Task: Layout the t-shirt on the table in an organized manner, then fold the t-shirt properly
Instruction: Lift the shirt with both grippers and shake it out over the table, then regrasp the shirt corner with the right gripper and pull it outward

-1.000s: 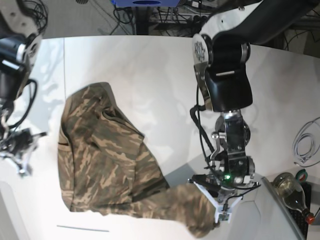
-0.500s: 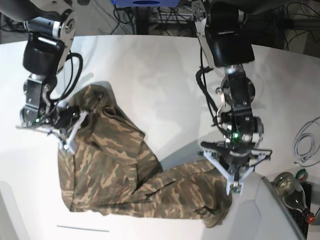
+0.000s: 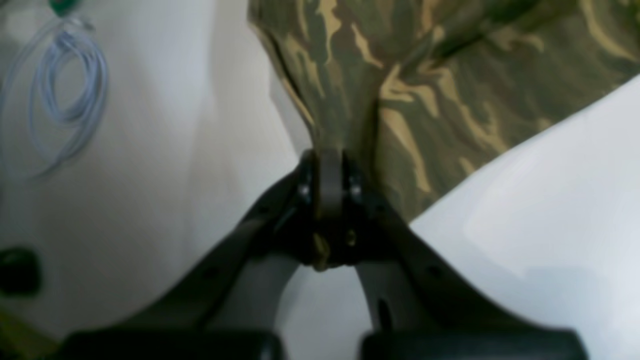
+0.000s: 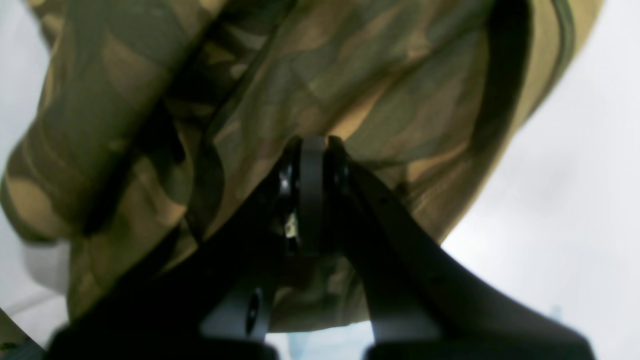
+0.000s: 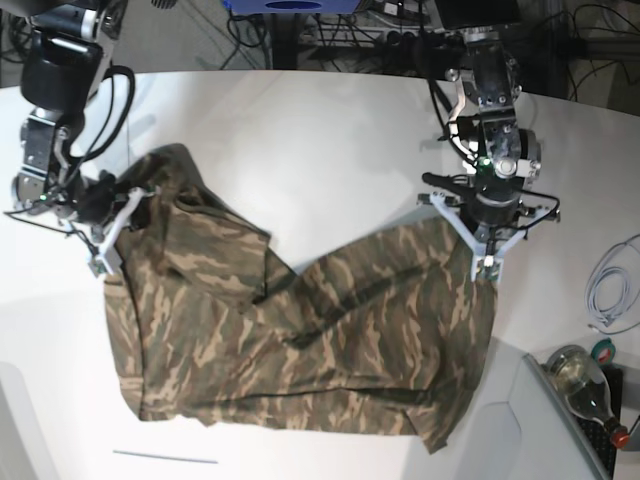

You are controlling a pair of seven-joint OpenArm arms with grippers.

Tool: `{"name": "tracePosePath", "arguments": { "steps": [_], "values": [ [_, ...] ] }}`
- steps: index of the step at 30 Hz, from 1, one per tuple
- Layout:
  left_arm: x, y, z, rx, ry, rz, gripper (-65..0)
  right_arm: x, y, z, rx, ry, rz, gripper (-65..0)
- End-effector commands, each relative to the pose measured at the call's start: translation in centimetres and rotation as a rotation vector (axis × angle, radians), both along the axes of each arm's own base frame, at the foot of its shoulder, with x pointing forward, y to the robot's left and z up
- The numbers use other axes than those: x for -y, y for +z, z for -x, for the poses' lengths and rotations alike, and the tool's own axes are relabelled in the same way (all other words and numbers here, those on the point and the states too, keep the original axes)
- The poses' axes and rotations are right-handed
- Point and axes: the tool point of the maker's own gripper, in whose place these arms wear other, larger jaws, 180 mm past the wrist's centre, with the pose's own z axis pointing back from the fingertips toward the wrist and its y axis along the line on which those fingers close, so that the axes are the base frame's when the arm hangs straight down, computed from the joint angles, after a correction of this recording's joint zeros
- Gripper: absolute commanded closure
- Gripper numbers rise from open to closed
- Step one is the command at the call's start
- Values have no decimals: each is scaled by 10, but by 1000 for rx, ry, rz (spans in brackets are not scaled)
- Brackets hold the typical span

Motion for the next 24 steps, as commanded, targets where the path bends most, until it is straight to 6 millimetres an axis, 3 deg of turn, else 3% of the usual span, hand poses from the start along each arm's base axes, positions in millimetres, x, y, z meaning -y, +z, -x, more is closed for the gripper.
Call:
{"name": "tracePosePath", "arguments": {
  "steps": [1,9,14,18,20,22,24],
  "values": [
    [-4,11,-4,43,-1,-18,0,35,-15,32,-141,17,137,-26],
    [-1,-37,69,-129,-3,3,0,102,-2,41,-149,-31,243,-26],
    [0,-49,91,-151,34,124,0,135,16,32,-79,-130,255,-26],
    [-2,-48,91,-145,42,138,0,147,59,7,73,-191,299,-27],
    [-2,-48,91,-145,42,138,0,152,88,5,180,-285,307,-35],
    [-1,-48,91,-147,40,139,0,150,118,6,276,-368,322,-38],
    [-1,-48,91,-147,40,139,0,142,134,27,268,-445,342,-54]
  ]
}}
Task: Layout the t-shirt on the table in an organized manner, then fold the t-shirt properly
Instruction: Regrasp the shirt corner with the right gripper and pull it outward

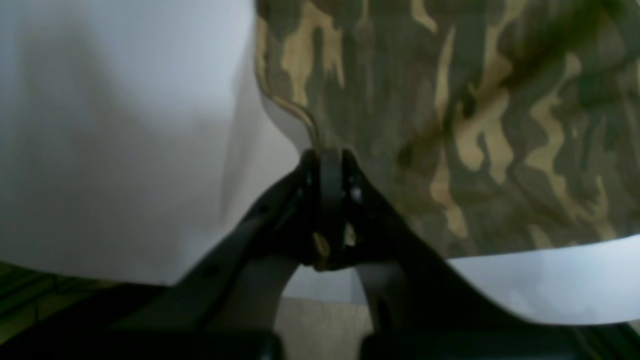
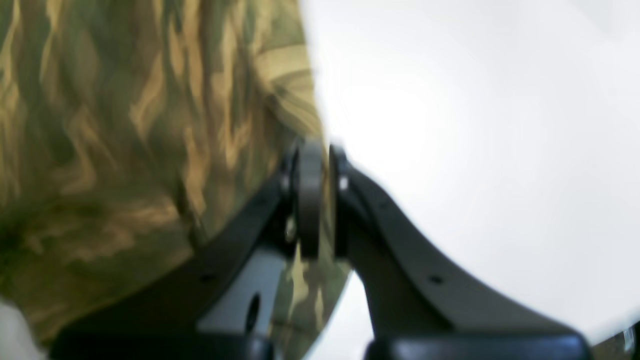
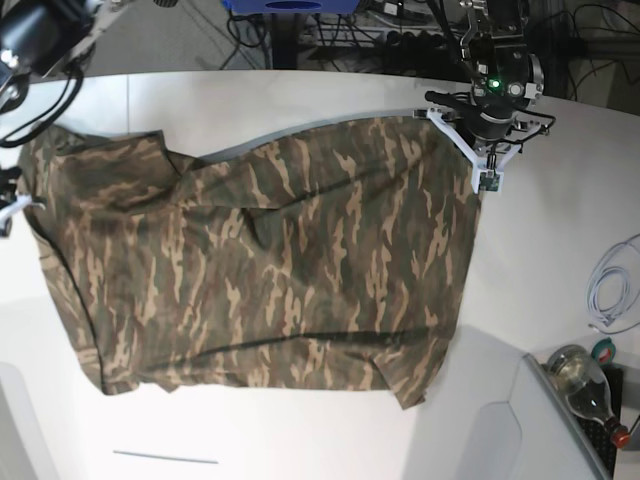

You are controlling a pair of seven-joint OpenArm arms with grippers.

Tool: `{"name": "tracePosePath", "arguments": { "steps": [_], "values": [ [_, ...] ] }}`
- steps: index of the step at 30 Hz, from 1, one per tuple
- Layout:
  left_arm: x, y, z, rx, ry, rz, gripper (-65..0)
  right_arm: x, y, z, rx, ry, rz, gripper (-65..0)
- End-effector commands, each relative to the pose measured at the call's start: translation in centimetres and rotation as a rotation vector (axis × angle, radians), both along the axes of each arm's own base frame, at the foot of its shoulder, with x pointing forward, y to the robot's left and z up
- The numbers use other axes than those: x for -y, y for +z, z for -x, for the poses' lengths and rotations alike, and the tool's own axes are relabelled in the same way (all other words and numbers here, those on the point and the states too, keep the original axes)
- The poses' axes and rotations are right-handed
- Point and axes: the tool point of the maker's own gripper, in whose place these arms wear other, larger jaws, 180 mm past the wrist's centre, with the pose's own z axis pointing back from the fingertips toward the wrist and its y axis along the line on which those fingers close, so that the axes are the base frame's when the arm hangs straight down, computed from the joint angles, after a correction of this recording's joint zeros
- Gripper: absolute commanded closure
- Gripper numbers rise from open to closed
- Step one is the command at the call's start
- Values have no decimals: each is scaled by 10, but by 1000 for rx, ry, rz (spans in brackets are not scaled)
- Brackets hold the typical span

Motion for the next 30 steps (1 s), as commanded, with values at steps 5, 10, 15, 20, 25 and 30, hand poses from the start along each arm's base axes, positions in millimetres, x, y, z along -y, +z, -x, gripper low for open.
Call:
{"name": "tracePosePath", "arguments": {
  "steps": [5,10,15,20,25,30],
  "values": [
    [-3,10,-10,43,1,-14,0,-46,7,64,-51,-59,-150,-312],
    [-12,13,-13,46,-13,-39,0,-91,-20,87,6,-24,-475,-414],
    [-17,16,-20,59,-7,-49,0,-115,-68,94,-68,-71,-659,-452],
    [-21,19,-23,66,-11,-59,0,-127,-94,90,-96,-105,-730,-453],
    [-21,19,-24,68,-11,-59,0,-135,-103,84,-100,-109,-768,-453],
    [-20,19,-24,68,-12,-58,0,-156,-101,67,-123,0,-771,-450]
  ]
}}
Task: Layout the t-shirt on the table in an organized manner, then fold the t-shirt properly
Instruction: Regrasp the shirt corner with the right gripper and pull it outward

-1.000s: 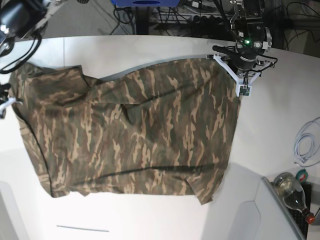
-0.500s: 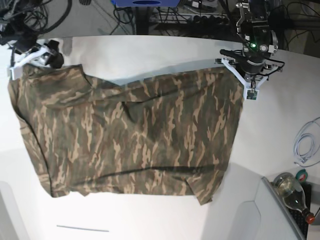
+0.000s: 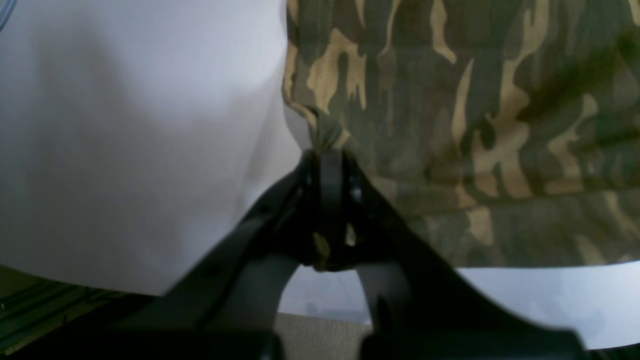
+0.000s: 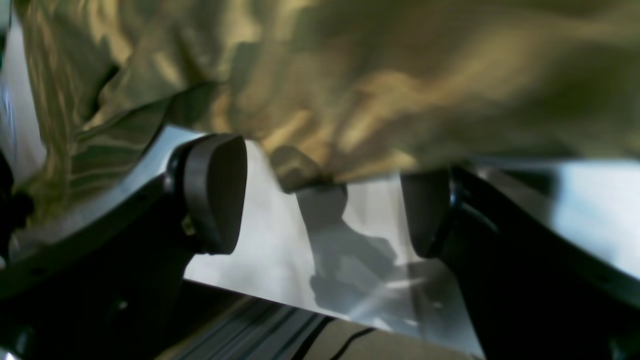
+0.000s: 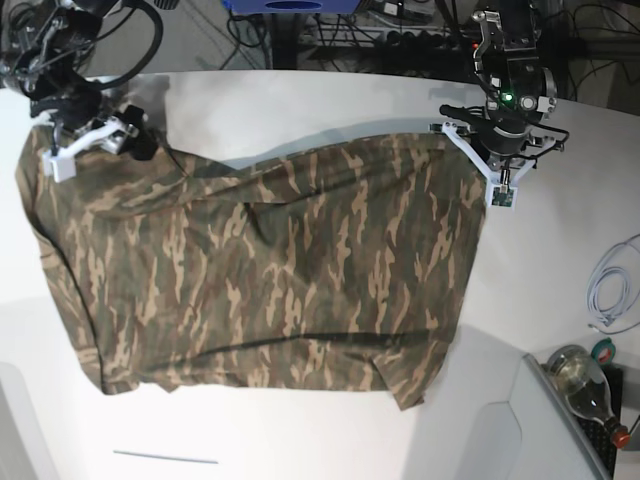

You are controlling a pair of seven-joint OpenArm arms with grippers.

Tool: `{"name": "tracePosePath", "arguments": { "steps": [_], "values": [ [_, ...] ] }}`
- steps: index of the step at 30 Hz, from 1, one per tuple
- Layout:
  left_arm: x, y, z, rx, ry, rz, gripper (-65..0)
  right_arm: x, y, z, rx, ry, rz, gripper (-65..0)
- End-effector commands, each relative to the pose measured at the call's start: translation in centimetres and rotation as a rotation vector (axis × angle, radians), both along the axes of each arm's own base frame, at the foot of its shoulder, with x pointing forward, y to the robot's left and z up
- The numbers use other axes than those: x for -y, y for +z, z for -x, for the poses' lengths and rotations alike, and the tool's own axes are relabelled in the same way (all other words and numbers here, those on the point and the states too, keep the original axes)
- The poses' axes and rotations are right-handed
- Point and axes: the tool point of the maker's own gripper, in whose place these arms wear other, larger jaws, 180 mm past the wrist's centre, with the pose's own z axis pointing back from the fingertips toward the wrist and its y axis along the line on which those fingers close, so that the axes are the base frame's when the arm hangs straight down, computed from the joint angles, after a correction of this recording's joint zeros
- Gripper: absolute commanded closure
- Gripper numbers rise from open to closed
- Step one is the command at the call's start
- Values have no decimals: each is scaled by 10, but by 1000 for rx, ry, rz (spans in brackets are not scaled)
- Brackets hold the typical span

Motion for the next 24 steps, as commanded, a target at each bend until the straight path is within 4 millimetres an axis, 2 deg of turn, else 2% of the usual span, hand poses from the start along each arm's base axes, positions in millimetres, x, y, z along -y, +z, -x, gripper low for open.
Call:
{"name": "tracePosePath", "arguments": {
  "steps": [1,6,9,14,24],
  "values": [
    [-2,8,-6,33,-2,-11,0,2,4,-4,13,17,12,-440],
    [-3,7,-6,31,-1,-12,0,-4,6,-7,16,48,11,-290],
    [-3,7,-6,30,0,-11,0,0,11,-10,32,49,34,-242],
    [-3,7,-6,30,0,-11,0,9,25,-19,77,39,74,-242],
    [-3,6,-4,27,0,-11,0,12,20,-32,133,-25,53,-240]
  ]
}}
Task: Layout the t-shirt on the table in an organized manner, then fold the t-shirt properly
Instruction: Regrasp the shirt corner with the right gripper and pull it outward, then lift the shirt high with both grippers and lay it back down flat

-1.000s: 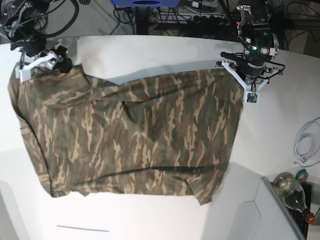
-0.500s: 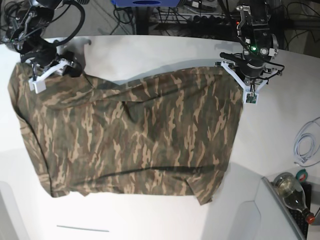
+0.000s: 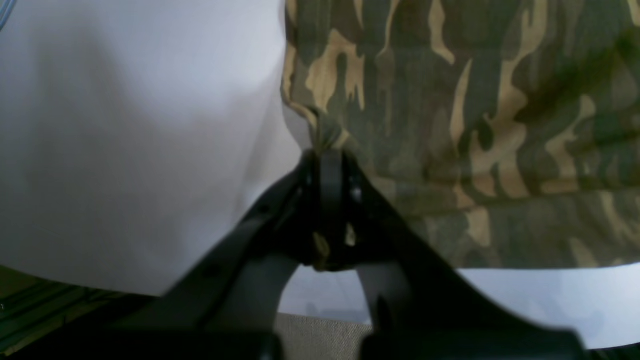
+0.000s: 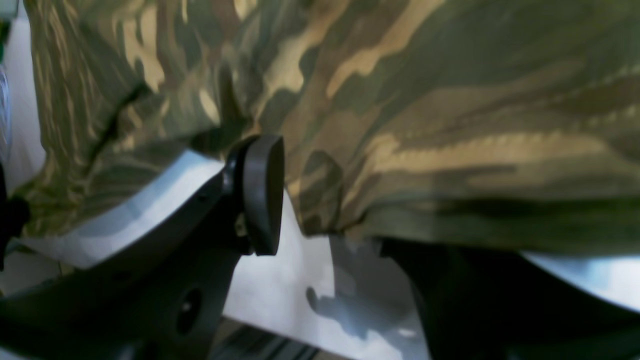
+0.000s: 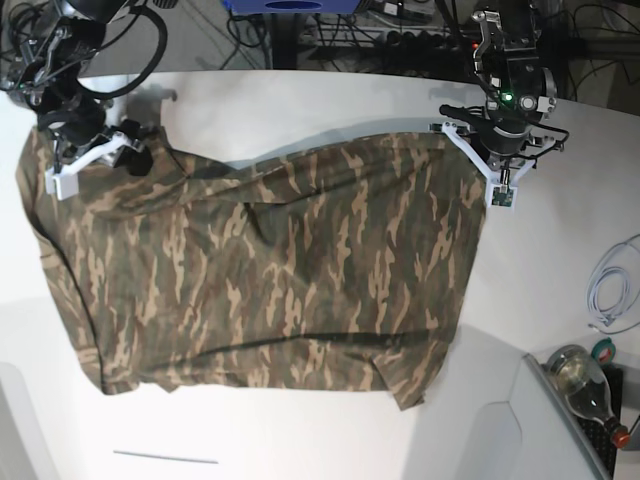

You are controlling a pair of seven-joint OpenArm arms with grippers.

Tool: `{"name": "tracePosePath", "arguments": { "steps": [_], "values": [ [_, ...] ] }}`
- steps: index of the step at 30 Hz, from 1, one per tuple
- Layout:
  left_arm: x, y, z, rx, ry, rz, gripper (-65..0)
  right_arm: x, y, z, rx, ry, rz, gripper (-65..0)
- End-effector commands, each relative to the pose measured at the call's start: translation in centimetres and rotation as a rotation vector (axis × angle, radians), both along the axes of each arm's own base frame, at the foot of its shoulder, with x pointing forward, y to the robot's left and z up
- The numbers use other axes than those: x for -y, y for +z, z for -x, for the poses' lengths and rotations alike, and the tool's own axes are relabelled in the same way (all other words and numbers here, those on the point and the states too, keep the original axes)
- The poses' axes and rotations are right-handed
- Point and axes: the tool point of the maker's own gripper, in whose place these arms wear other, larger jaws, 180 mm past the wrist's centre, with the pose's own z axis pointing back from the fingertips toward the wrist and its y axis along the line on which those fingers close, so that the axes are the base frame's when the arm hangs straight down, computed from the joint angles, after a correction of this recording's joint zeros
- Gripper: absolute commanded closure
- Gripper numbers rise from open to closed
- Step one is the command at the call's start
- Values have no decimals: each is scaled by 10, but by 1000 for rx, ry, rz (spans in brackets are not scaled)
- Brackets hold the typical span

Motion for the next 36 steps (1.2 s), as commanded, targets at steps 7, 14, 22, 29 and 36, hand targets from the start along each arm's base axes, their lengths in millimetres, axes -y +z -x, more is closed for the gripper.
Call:
{"name": "tracePosePath", "arguments": {
  "steps": [7,14,22,29,36],
  "values": [
    [-3,6,-3,22,-1,-12,0,22,1,-12,45,-32,13,0],
    [-3,7,-3,27,0,-12,0,34,12,2,22,18,93,-6],
    [-20,12,-6,46,49,-24,0,50,24,46,-103,118,209,-6],
    [27,13,-78,104,-67,35,0,75,33,-36,-93,241,379,-6],
    [63,36,-204,168,-113,76,0,113,82,-188,17,294,520,-6]
  ]
}}
